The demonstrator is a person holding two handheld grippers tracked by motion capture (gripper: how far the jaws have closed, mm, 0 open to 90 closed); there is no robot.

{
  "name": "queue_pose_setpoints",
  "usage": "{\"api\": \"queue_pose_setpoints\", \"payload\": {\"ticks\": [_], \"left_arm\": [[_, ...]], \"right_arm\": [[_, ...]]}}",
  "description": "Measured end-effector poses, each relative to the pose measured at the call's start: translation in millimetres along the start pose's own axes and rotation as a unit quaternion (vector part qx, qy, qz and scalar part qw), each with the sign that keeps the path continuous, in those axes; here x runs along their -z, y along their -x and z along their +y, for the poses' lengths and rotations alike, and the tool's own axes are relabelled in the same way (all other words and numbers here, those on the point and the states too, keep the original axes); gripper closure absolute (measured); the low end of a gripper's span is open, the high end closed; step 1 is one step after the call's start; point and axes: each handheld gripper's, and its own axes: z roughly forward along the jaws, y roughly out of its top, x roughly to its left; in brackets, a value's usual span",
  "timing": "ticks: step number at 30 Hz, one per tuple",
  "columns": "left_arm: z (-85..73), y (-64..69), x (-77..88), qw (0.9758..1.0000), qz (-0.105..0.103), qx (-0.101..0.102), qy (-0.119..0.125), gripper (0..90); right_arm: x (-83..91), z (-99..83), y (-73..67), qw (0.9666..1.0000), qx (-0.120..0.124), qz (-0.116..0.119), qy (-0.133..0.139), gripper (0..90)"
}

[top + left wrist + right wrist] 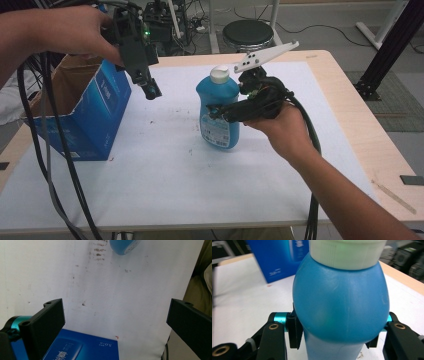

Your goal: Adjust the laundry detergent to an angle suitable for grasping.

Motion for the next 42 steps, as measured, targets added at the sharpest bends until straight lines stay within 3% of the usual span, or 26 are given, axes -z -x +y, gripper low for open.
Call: {"api": "queue_pose_setpoints", "payload": {"ticks": [8,16,27,42], "left_arm": [[2.4,1.7,-1.7,1.0000,-0.002,-0.003,-0.005,1.7],[4.5,1.5,-6.4,1.0000,-0.005,-0.001,-0.008,1.7],[4.9,-0.7,-12.5,0.9999,-0.010,0.002,-0.014,1.7],[5.9,-1.9,-16.9,0.9997,-0.014,0.006,-0.017,1.7]], "right_arm": [[13.0,3.6,14.6,0.9965,0.038,0.072,-0.018,44.3],[17.6,2.7,22.7,0.9867,0.091,0.129,-0.041,44.3],[9.7,-1.1,20.7,0.9776,0.127,0.163,-0.038,44.4],[-0.1,-5.2,16.5,0.9729,0.133,0.187,-0.031,44.4]]}}
